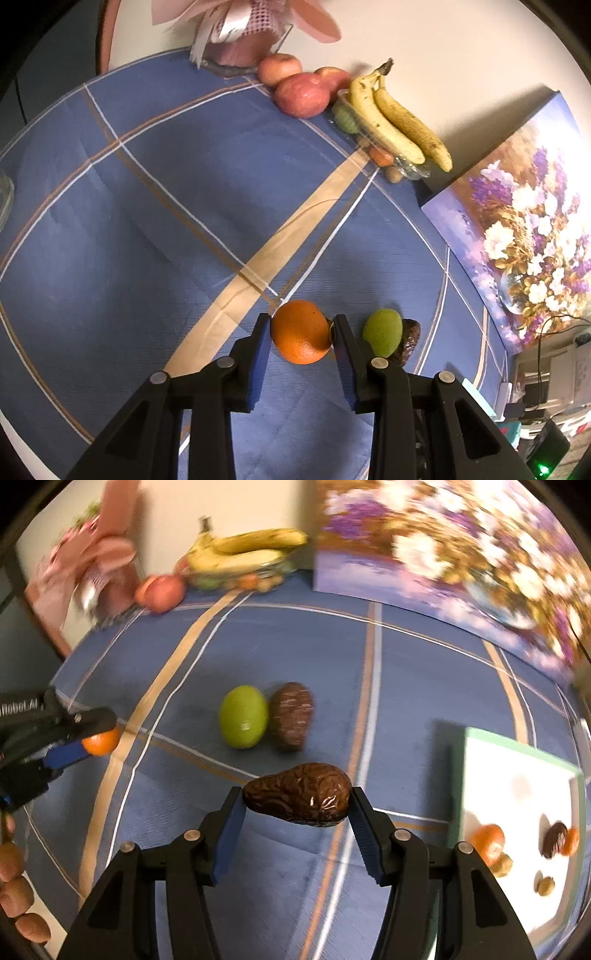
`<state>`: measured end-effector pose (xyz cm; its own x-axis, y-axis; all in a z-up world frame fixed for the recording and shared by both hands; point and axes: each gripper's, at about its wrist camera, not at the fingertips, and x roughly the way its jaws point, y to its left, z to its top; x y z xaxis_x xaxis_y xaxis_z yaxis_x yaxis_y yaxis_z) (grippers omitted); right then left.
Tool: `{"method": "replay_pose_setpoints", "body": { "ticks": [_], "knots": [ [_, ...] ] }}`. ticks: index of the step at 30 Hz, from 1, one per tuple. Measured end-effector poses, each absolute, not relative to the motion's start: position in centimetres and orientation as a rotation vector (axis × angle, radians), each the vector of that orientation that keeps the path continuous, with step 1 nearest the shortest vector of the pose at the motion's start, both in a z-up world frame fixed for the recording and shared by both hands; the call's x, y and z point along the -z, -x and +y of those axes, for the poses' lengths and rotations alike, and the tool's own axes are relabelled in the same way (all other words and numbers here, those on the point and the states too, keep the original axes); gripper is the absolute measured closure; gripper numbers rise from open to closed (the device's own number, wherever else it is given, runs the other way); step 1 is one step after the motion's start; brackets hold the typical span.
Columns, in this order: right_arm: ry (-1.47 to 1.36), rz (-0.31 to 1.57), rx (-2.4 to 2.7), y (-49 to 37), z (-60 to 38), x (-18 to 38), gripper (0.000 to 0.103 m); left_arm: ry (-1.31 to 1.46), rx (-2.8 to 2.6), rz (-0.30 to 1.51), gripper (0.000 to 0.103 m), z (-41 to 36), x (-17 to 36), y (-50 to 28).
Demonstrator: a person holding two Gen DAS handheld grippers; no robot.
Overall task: Organize fruits
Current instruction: 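Carry the date and mandarin over the white tray with both tools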
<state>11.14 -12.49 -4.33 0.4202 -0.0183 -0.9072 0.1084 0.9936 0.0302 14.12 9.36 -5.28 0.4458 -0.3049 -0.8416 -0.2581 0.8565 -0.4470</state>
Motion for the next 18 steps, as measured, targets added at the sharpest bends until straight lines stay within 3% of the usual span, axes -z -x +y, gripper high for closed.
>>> {"method": "replay_pose_setpoints", "body": {
  "ticks": [18],
  "knots": [
    [-0.344,1.030,0.294,-5.2,-24.1,-0.6,0.045,0.431,0.127,1.032,0.068,4.9,0.7,-12.1]
  ]
}}
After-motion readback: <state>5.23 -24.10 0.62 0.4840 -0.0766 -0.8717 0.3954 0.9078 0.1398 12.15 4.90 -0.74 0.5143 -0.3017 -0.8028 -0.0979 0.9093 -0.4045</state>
